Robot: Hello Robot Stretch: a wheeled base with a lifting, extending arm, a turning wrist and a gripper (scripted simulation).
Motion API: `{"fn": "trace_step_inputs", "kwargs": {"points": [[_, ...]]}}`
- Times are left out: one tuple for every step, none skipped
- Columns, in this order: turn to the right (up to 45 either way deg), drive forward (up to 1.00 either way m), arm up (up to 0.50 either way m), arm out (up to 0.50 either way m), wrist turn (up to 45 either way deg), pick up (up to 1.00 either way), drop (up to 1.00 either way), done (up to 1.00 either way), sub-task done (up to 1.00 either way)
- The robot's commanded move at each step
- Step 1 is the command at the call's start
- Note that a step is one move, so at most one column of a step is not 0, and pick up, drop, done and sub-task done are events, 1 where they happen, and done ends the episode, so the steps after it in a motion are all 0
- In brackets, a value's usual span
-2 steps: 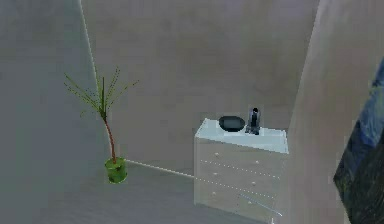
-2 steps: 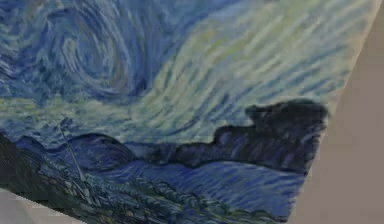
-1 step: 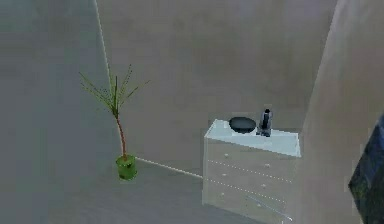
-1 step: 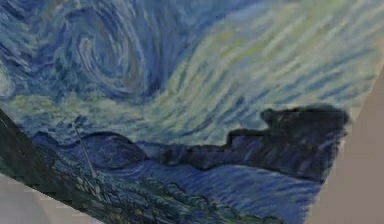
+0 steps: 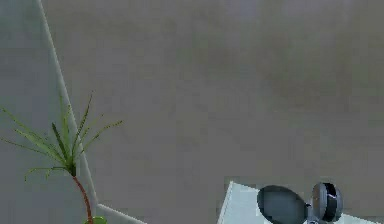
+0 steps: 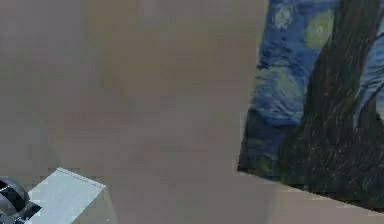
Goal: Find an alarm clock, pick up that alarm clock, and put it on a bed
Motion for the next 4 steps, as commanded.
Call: {"fn": "trace_step_inputs", "kwargs": {"points": [[-42.0, 0.0, 0.0, 0.0, 0.0, 0.0, 0.0, 0.0, 0.0], [0.0, 0.0, 0.5, 0.0, 0.0, 0.0, 0.0, 0.0, 0.0], [0.0, 0.0, 0.28, 0.0, 0.0, 0.0, 0.0, 0.0, 0.0], [0.0, 0.0, 0.0, 0.46, 0.0, 0.0, 0.0, 0.0, 0.0]]}}
